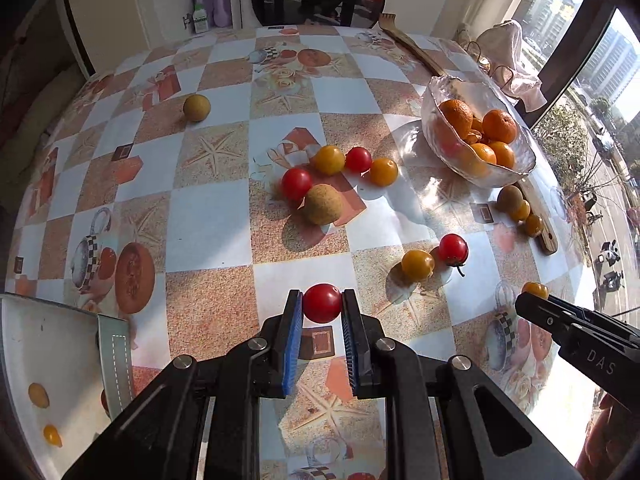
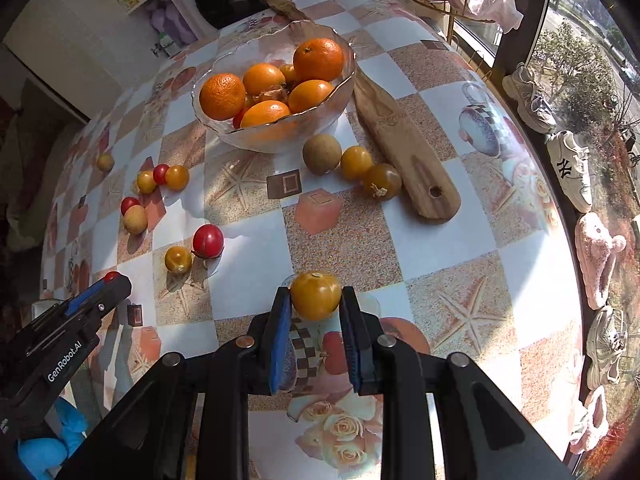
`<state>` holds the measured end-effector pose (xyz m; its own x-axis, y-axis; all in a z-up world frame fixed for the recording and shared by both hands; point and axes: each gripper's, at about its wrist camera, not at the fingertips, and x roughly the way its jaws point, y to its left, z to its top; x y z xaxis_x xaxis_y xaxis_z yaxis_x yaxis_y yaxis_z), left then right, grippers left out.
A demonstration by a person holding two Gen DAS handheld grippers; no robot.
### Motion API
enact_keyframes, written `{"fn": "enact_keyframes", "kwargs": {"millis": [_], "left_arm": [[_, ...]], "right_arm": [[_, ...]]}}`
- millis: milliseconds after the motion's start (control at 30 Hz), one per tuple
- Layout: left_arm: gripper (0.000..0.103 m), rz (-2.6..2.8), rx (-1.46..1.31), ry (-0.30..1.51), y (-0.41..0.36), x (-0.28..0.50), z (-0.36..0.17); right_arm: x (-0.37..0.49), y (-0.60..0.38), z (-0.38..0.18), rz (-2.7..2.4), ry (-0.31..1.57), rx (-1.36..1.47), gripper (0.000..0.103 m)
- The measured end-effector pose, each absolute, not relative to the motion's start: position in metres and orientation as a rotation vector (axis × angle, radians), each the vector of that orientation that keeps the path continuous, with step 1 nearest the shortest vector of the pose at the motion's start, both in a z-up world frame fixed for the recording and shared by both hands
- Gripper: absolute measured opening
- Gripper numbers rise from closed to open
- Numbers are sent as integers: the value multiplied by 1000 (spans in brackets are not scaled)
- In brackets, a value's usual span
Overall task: Organize fruits
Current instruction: 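Grasp a red cherry tomato with the left tool while the right tool grasps a yellow tomato, then carry the red tomato with the left tool while the right tool carries the yellow tomato to the tray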
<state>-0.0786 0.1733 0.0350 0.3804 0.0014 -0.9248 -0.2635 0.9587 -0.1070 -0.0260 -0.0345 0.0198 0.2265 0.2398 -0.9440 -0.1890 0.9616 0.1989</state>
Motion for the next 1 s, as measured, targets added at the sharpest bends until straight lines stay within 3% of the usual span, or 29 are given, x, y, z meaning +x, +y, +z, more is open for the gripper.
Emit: {"fn": "enact_keyframes", "kwargs": {"millis": [467, 1000], "left_arm": [[21, 209, -290, 1139, 207, -137, 60], [21, 412, -346, 1118, 296, -242, 71]], "right_arm": [[-66, 8, 35, 384, 1329, 6, 27], [-113, 129, 54, 607, 1329, -116, 27]]}}
